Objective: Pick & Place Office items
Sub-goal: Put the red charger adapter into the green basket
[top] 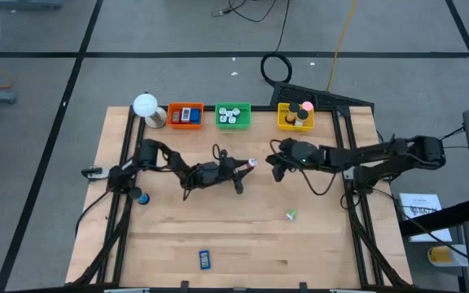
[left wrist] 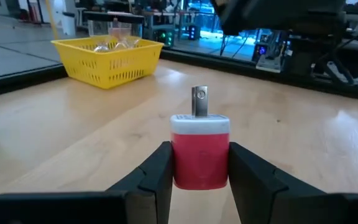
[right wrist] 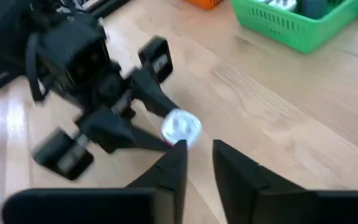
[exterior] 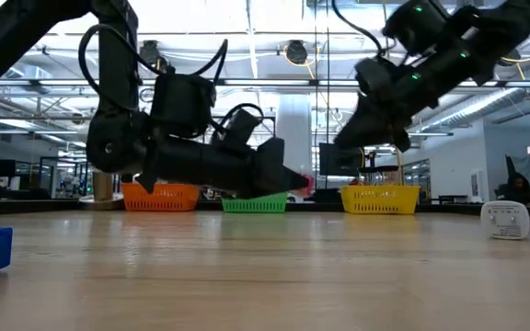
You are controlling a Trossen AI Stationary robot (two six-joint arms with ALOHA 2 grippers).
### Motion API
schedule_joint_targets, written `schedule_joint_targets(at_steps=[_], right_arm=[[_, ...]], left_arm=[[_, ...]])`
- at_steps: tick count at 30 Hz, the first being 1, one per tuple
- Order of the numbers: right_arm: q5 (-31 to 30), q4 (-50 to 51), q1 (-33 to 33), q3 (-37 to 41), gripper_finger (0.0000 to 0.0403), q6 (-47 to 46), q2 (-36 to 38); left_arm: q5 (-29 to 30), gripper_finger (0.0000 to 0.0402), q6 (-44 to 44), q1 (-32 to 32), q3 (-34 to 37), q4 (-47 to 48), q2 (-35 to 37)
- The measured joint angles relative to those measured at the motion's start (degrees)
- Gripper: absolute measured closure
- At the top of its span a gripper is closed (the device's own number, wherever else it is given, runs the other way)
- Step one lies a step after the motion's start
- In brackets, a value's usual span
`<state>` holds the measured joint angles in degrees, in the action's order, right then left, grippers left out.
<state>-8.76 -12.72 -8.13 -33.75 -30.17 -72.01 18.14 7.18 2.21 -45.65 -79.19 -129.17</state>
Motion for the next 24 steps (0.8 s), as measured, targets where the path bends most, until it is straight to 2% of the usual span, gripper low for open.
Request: schedule_joint_targets(at_steps=[5,11,14,19,24], right_arm=[[0.3,7.9,-0.5,-7.2,0.0272,-2.2,-4.5],[1.5,15.1,-0.6,-14.6,0.0207,-4.6,-13.0],[1.6,15.3,-1.1,-16.8,0.0184,-4.8,-17.3],[1.7,14.0,-2.5,-18.4,0.0162,-5.5,-21.4],[3.3,11.5,-3.5,-19.1,0.0171,-6.3,-23.4]], left_arm=[[2.2,0.0275,-4.9,-0.8,-2.4,0.5,-1.8],[5.5,0.0275,-8.4,-0.3,-3.5,1.0,-1.8],[5.5,0.0275,-9.2,0.0,-3.5,1.0,-1.8],[5.4,0.0275,-10.0,0.0,-3.5,1.5,-1.8],[5.4,0.0275,-10.0,-0.1,-3.5,1.5,-1.8]])
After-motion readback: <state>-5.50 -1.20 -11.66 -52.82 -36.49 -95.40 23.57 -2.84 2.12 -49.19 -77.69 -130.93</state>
